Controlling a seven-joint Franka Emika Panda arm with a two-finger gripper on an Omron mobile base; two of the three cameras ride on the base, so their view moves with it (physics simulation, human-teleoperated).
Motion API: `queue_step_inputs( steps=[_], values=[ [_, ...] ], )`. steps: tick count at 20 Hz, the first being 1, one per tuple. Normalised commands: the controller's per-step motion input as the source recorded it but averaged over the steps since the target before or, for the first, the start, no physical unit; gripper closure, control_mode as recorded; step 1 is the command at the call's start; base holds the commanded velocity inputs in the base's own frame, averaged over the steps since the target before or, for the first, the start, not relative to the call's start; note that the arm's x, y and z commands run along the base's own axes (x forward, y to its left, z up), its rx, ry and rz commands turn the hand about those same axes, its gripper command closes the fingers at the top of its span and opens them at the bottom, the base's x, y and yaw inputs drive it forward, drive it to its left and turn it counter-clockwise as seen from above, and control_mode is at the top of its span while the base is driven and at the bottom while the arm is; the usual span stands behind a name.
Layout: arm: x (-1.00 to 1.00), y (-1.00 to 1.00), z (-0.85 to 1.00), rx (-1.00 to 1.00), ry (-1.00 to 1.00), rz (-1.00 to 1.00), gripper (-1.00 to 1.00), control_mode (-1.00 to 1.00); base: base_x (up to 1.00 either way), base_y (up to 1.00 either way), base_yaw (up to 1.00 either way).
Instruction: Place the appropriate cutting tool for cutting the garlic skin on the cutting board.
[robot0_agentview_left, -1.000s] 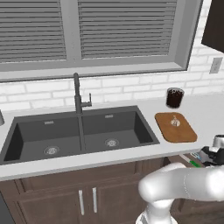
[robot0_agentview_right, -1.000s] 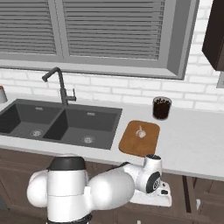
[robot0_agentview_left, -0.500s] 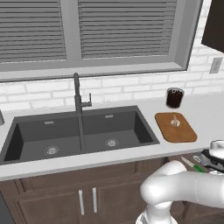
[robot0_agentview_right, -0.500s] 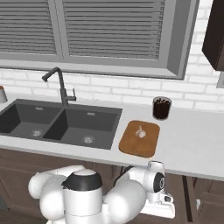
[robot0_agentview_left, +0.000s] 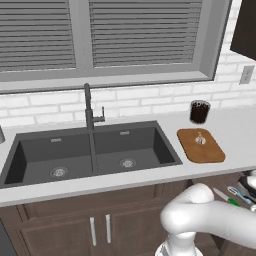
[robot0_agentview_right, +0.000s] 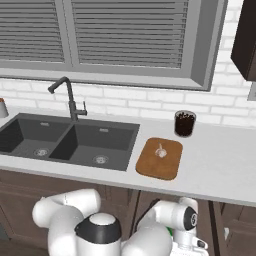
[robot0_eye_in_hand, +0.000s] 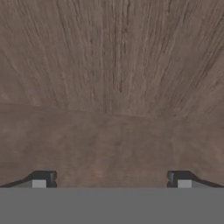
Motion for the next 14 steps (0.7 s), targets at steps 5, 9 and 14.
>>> queue_step_inputs(
  steps=[5, 9, 14],
  values=[
    [0.04, 0.04, 0.37, 0.00, 0.00, 0.00, -1.00, -1.00, 0.00, 0.00, 0.00],
    [0.55, 0.12, 0.43, 0.00, -0.05, 0.00, -1.00, -1.00, 0.00, 0.00, 0.00],
    [0.51, 0.04, 0.21, 0.05, -0.17, 0.02, -1.00, -1.00, 0.00, 0.00, 0.00]
  ],
)
